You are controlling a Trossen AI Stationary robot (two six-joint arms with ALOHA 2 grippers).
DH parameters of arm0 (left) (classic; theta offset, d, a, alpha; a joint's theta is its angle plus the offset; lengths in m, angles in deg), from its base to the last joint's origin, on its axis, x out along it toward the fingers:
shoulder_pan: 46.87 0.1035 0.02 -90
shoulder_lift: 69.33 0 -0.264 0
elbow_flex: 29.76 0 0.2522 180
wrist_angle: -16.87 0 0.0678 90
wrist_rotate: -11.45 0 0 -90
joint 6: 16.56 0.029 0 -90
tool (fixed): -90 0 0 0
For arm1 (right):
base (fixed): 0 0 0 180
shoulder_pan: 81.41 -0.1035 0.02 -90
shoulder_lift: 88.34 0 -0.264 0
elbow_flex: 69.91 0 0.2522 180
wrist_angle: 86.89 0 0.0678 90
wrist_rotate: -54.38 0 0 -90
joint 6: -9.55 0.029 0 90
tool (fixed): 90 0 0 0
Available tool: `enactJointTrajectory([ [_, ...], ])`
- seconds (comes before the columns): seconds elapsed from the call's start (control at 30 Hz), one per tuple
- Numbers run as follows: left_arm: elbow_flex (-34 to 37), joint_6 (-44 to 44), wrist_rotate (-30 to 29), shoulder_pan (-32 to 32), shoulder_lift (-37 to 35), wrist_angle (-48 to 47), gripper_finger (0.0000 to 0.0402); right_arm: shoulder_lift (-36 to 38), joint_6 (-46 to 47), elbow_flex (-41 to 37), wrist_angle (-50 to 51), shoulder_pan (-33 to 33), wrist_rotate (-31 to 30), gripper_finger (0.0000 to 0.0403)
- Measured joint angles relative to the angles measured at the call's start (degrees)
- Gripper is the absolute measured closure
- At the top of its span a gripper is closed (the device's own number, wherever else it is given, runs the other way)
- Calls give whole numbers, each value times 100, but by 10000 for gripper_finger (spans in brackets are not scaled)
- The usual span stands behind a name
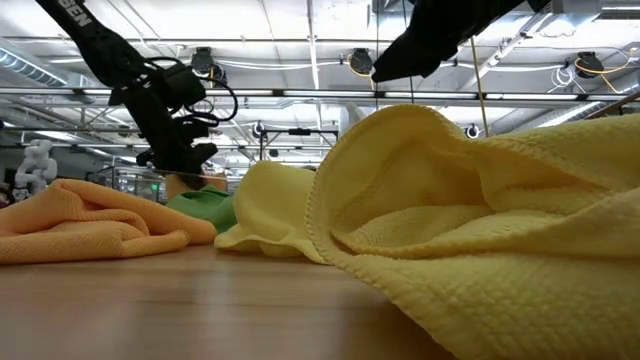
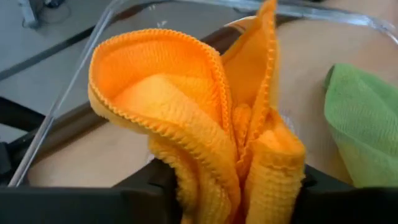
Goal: Sort microfiber towel by color & place in baskets
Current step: Put the top orange microfiber cloth into the transparent bin, then put the orange microfiber cloth into the transparent bin
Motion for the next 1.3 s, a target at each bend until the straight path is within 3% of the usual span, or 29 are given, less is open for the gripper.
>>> enactJointTrajectory([
  [0.2,-558,0,3,-131,-2,-1132,187,0,-85,0,5,0,-3,154],
  [0.43,-1278,8,2,-455,-7,-2145,179,0,-149,0,-2,7,-35,154],
  [0.67,-1353,240,-193,-559,-9,-2358,172,0,-154,0,-2,11,-33,154],
  [0.9,-1378,187,-209,-576,-9,-3018,124,0,-123,0,19,13,-31,154],
  [1.07,-1731,165,-202,-708,-9,-3869,100,0,-89,0,154,12,-31,154],
  [1.3,-2377,162,-184,-911,-31,-4809,97,0,21,0,226,11,-28,154],
])
